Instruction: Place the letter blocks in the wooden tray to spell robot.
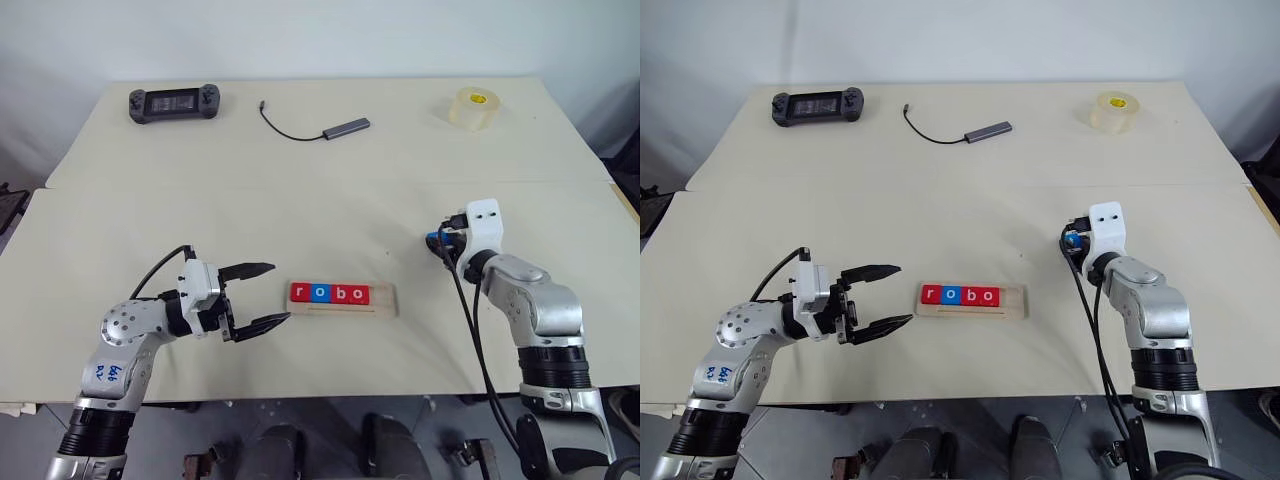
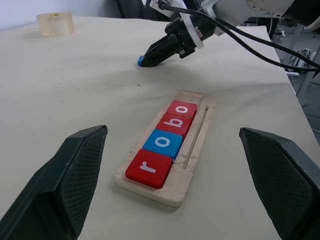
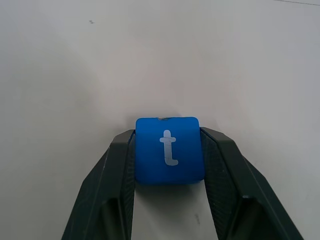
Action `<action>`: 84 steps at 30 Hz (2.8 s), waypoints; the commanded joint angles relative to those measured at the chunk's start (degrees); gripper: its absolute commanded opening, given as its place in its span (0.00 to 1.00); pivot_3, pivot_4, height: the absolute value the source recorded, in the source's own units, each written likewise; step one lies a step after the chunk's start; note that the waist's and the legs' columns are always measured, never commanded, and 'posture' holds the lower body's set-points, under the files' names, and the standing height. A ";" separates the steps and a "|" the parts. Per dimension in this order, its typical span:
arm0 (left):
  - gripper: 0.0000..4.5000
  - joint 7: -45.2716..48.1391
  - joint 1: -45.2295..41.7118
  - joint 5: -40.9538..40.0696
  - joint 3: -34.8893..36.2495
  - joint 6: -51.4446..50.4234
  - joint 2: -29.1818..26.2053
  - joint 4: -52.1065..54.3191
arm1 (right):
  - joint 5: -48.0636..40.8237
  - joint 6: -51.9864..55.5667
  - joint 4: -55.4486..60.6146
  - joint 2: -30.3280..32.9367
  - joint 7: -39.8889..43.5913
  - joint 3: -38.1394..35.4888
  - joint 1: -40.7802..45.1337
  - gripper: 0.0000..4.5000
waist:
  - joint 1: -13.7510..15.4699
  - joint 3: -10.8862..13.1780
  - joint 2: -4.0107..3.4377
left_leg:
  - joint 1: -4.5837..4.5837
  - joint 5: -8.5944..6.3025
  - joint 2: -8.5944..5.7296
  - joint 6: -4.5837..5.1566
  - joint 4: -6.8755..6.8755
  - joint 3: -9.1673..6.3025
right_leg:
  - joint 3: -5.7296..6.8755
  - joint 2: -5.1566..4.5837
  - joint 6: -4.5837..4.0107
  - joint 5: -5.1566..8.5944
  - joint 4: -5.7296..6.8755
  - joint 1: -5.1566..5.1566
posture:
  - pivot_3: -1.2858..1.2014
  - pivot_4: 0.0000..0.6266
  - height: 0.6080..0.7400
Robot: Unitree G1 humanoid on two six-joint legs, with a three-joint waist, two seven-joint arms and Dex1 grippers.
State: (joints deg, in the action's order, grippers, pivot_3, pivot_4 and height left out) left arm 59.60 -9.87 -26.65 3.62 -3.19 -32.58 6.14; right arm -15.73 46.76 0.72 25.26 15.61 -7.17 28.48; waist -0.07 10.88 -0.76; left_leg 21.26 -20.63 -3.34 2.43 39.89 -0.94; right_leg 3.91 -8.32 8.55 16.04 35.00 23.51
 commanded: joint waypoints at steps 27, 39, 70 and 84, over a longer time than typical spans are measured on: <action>1.00 7.54 -5.42 -1.77 -1.12 -2.39 0.13 -3.29 | -13.79 21.33 42.57 3.31 7.28 -11.90 -23.41 0.76 | 0.11 0.00 0.00 | -0.05 0.00 -0.03 0.01 -0.13 0.05 | -0.15 0.06 0.00 0.00 -0.02 0.05 | 0.52 0.24 1.00; 1.00 9.39 -4.54 -1.89 -0.53 -2.39 -1.09 -2.15 | -2.15 -28.64 9.75 32.51 50.71 3.28 -18.38 0.76 | -0.06 0.04 0.11 | -0.10 0.00 0.05 0.08 -0.15 0.15 | -0.10 0.08 0.06 -0.03 -0.24 -0.10 | 0.52 0.24 1.00; 1.00 4.90 -1.02 -1.24 -0.21 -2.40 -0.41 2.62 | 3.67 -25.57 -3.26 20.61 63.03 19.48 9.58 0.32 | 0.60 0.07 0.06 | 0.04 -0.04 0.04 -0.04 0.09 -0.14 | 0.24 -0.08 0.02 -0.01 -0.25 -0.14 | 0.52 0.24 1.00; 1.00 3.43 0.42 -1.08 0.32 -1.32 -0.08 3.49 | 5.79 -23.98 -5.79 17.37 63.51 23.23 10.58 0.70 | 0.12 0.07 0.06 | 0.05 -0.03 0.03 -0.03 0.07 -0.12 | 0.24 -0.05 0.02 -0.01 -0.24 -0.12 | 0.52 0.24 1.00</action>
State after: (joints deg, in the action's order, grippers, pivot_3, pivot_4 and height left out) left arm 63.31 -9.90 -27.49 3.31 -5.30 -32.40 7.97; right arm -9.09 22.38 -6.79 42.40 78.82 16.76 38.15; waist 0.05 10.95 -0.70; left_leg 21.31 -20.66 -3.31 2.40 39.95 -1.06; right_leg 4.15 -8.37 8.57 16.03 34.77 23.40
